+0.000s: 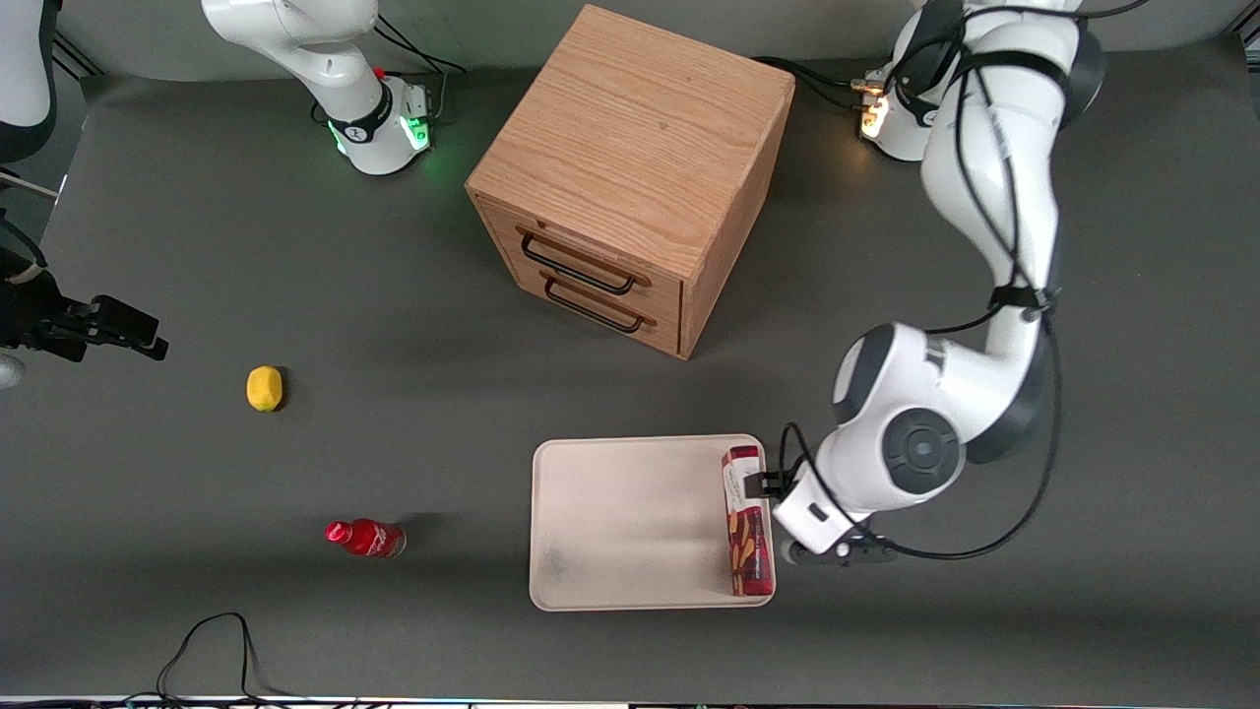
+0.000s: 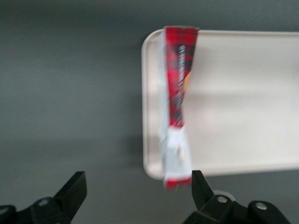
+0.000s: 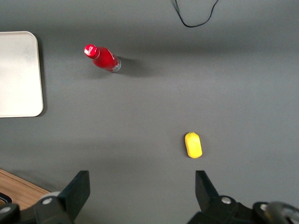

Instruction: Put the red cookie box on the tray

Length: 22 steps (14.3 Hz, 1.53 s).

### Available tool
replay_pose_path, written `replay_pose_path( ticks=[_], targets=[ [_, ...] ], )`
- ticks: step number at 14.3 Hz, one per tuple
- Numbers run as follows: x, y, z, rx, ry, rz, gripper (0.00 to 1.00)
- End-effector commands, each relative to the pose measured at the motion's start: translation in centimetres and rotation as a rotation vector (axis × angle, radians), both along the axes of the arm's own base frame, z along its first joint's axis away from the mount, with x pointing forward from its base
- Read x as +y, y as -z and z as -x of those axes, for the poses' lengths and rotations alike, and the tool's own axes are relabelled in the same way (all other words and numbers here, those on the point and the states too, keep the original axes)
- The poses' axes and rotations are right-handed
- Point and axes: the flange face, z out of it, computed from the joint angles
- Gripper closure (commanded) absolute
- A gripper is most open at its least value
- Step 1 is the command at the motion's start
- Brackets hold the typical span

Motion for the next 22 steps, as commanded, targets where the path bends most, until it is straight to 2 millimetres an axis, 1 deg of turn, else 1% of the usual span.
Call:
replay_pose_path(
  ticks=[1,4,5,7,9,10,12,13,14,16,18,19,20,22],
  targets=[
    [6.1,-5.8,3.9,0.050,0.051,-0.023,0.00],
    [14.2,-10.5,8.1,0.055,0.079,-0.026,0.00],
    [16.1,-11.7,9.5,0.070,0.099,-0.028,0.00],
    [21.0,-14.4,11.6,0.086,0.083,-0.038,0.00],
    [24.1,-17.3,13.5,0.094,0.060,-0.058,0.00],
    [26.1,-18.5,14.2,0.098,0.037,-0.068,0.00],
    [27.7,-20.5,16.0,0.107,0.022,-0.111,0.00],
    [27.9,-21.2,16.9,0.110,0.022,-0.138,0.00],
    [28.2,-21.4,17.6,0.111,0.016,-0.144,0.00],
    [28.6,-21.4,17.7,0.115,-0.009,-0.157,0.00],
    [28.6,-21.4,17.7,0.117,-0.032,-0.164,0.00],
    [29.4,-21.3,17.6,0.119,-0.048,-0.164,0.00],
    [29.7,-21.4,17.5,0.118,-0.052,-0.164,0.00],
    [29.9,-21.7,17.4,0.110,-0.055,-0.164,0.00]
  ],
)
